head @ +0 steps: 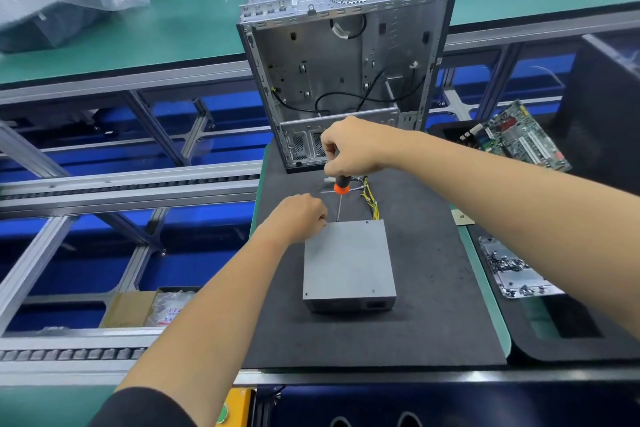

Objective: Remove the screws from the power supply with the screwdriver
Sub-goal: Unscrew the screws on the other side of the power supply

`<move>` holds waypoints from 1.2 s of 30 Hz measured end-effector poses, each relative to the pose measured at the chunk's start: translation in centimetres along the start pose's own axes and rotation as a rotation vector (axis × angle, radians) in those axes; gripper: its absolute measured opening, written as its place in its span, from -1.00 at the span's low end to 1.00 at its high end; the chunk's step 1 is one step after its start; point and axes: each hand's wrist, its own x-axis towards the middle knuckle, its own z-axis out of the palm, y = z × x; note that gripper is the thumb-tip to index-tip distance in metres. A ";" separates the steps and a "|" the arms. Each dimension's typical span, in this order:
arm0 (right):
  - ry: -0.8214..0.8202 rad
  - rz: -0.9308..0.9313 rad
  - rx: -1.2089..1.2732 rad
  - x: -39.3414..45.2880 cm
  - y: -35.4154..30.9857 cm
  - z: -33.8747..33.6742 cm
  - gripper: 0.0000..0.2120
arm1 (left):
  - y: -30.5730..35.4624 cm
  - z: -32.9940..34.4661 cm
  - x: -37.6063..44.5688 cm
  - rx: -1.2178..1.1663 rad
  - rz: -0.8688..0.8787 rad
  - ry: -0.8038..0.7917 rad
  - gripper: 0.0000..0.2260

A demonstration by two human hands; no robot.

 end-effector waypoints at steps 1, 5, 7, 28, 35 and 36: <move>-0.002 -0.003 -0.011 0.0 0.0 0.0 -0.87 | 0.1 -0.1 0.1 0.008 0.004 -0.006 -0.81; -0.010 -0.008 -0.022 0.0 0.0 0.1 -0.86 | 0.1 -0.1 0.3 0.019 0.009 -0.021 -0.81; -0.011 -0.008 -0.020 0.0 0.1 0.1 -0.86 | 0.1 -0.1 0.2 0.005 -0.003 -0.018 -0.82; 0.025 -0.032 0.070 0.7 -2.0 0.0 -0.88 | -0.5 3.3 -2.1 -0.857 -0.262 0.178 -0.86; 0.050 0.002 0.084 1.1 -1.6 0.2 -0.87 | -0.5 3.3 -2.2 -0.865 -0.265 0.190 -0.89; 0.053 0.010 0.090 1.1 -1.6 0.2 -0.87 | -0.4 3.3 -2.2 -0.865 -0.267 0.192 -0.90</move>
